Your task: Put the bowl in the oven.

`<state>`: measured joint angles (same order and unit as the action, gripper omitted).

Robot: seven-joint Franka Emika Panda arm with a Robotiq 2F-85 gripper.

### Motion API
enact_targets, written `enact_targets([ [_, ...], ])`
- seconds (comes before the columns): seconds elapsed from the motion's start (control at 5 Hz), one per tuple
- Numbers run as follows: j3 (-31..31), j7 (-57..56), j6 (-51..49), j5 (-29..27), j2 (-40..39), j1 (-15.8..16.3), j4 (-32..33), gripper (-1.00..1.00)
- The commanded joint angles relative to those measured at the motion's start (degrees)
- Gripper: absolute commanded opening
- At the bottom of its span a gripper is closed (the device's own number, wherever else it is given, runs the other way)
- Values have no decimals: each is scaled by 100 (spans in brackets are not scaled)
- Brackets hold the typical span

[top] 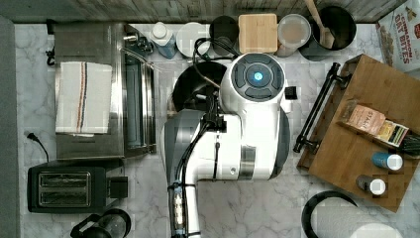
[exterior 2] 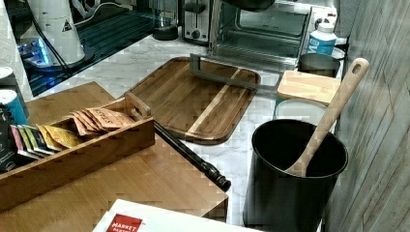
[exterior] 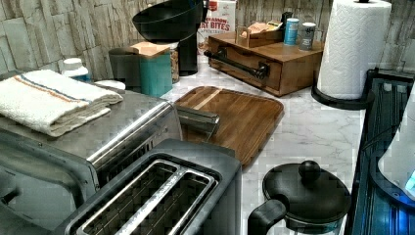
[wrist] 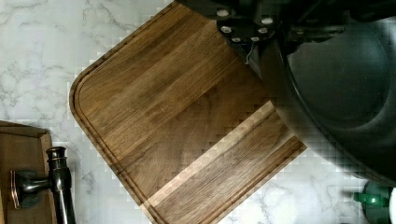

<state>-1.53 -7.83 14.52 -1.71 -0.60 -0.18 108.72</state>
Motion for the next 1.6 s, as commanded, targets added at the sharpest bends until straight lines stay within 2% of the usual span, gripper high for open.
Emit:
enact_targets([
  [0.2,54,-459,397,315,243,38,346,-100],
  [0.6,482,-2561,909,1019,-642,447,-460,-100],
  [0.8,635,-3125,1136,1333,-1104,690,-837,-100],
  [1.0,791,-3226,1160,1329,-1459,751,-1049,-100],
  [1.2,1040,-3733,1495,699,-1495,566,-984,-100],
  [1.4,1302,-4180,1923,-158,-1535,273,-839,-100],
  [1.6,1381,-4383,2115,-659,-1677,185,-799,-100],
])
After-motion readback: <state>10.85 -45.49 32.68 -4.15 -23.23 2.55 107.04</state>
